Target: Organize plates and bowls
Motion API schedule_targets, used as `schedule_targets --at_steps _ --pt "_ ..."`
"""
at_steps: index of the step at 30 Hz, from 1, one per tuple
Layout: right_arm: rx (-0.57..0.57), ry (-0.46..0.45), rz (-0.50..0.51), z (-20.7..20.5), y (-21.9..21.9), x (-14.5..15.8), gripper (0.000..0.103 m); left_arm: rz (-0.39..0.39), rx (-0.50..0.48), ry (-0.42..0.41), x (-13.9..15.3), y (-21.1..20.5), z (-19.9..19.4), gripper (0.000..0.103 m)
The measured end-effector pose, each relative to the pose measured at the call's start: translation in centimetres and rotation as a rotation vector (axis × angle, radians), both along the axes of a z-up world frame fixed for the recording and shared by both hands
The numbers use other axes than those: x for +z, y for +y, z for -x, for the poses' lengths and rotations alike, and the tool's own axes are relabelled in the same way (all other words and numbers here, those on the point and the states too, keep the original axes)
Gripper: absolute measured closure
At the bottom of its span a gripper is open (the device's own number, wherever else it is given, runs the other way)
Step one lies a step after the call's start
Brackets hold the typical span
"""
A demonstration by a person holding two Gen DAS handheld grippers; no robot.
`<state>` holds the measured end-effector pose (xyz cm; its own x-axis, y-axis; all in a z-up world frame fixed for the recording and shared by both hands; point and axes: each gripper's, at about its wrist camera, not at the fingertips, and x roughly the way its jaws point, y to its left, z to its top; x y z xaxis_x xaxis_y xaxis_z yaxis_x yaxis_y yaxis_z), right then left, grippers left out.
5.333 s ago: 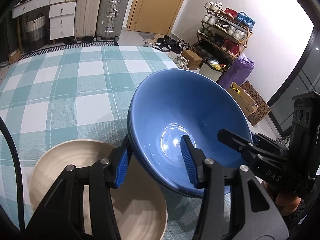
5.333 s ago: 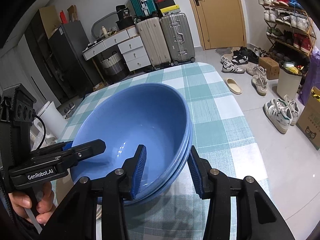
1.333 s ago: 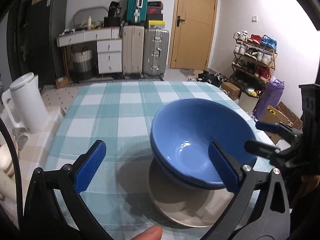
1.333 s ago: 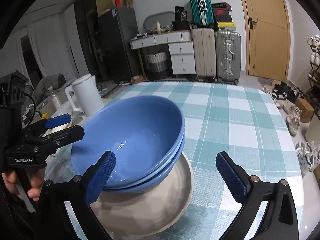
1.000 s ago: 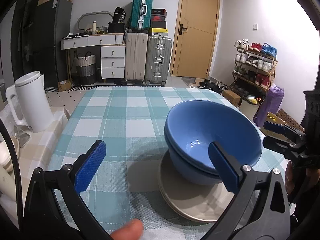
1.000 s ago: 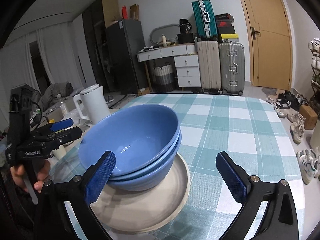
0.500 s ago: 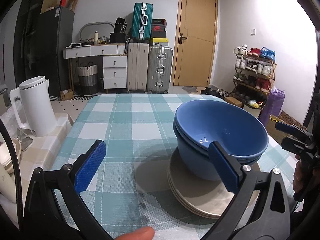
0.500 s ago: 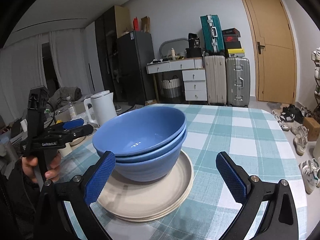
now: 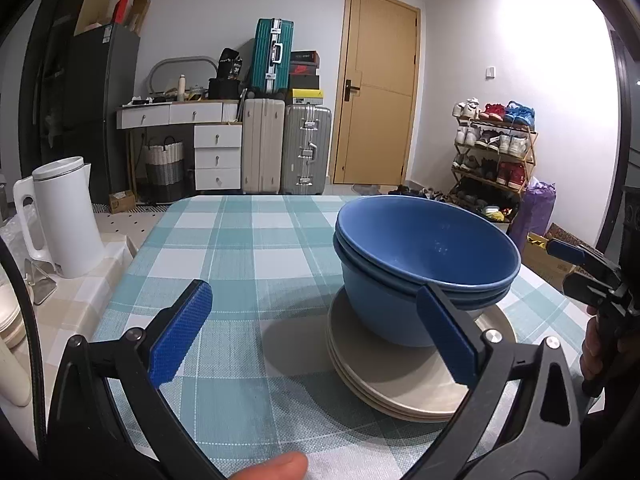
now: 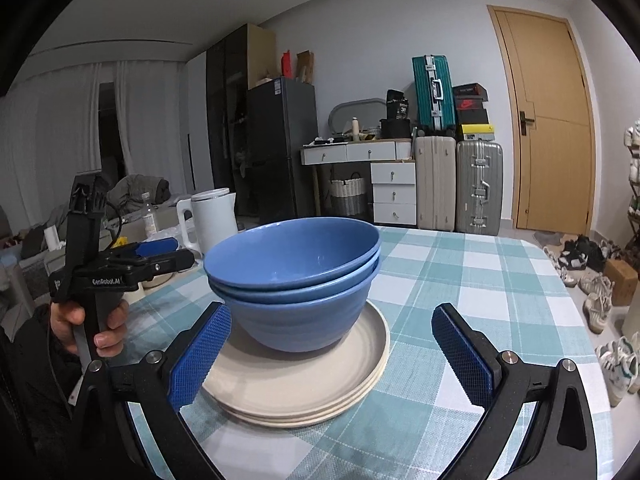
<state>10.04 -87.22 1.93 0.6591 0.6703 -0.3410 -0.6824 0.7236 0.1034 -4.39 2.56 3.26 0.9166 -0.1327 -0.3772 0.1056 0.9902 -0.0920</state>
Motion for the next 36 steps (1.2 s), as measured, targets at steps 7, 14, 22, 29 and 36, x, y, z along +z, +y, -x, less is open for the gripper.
schedule_targets --at_steps 7,14,22,29,36 --pt "-0.030 -0.041 -0.035 0.2 -1.1 0.2 0.001 -0.020 -0.023 -0.019 -0.4 -0.9 0.3 0.001" --pt "-0.019 -0.053 -0.029 0.5 -1.2 -0.2 0.001 -0.015 -0.049 -0.028 -0.8 -1.4 0.3 0.001" --pt "-0.011 -0.064 -0.014 0.9 -0.9 -0.3 0.001 -0.013 -0.056 -0.038 -1.1 -1.5 0.3 0.001" --pt "-0.011 -0.056 -0.005 0.5 -0.7 -0.5 0.001 -0.013 -0.060 -0.038 -1.1 -1.6 0.4 0.001" --pt "0.000 -0.056 0.004 0.6 -0.5 -0.7 0.001 -0.014 -0.061 -0.040 -1.1 -1.6 0.4 0.001"
